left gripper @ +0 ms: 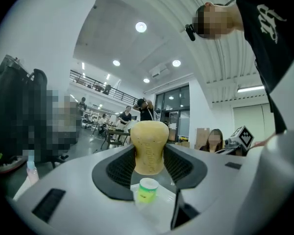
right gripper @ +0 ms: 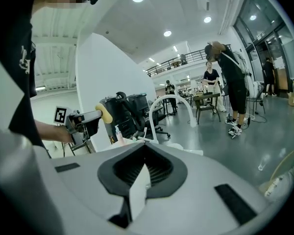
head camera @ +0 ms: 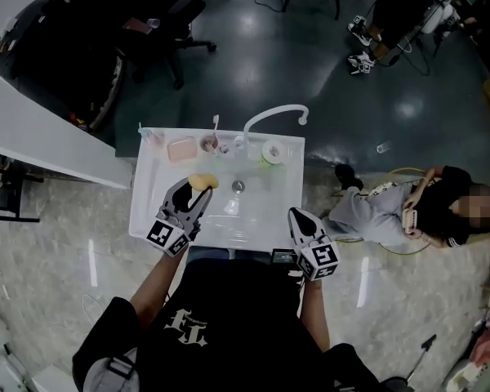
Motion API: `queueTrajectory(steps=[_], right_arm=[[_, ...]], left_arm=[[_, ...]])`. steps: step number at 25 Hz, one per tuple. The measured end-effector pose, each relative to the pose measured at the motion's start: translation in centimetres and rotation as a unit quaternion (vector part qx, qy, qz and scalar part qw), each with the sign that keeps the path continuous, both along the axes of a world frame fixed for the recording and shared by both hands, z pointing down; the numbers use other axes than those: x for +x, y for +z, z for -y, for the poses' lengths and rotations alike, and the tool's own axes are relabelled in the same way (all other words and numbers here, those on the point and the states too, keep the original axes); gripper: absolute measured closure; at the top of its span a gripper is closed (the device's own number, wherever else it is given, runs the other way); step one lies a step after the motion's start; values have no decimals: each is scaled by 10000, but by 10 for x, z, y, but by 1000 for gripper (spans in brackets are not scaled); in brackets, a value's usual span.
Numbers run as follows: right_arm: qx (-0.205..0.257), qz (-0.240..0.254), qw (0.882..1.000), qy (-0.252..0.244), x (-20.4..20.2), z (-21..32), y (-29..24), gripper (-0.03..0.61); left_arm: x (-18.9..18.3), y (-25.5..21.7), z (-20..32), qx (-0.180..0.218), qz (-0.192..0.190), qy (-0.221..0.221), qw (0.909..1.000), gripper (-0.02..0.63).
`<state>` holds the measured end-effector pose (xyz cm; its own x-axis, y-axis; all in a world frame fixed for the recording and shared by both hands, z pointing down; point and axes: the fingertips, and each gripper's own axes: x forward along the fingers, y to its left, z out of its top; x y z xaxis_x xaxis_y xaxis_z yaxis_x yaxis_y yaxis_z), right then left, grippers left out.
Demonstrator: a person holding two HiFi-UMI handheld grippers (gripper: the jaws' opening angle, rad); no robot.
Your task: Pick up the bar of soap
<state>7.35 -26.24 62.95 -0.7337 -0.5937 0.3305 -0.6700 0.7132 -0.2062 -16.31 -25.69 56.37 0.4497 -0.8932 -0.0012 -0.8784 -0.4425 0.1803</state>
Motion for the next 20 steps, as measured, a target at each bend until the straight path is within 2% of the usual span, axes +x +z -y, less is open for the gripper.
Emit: queueTrajectory(steps=[7, 20], right_arm=[[340, 25, 9994, 2, 13, 1, -18, 571], [487, -125, 9987, -10, 20, -4, -27, 571]], left_arm=[[35, -3, -6, 173, 5, 343, 9993, 423], [69, -2, -15, 227, -168, 722, 9970, 423]])
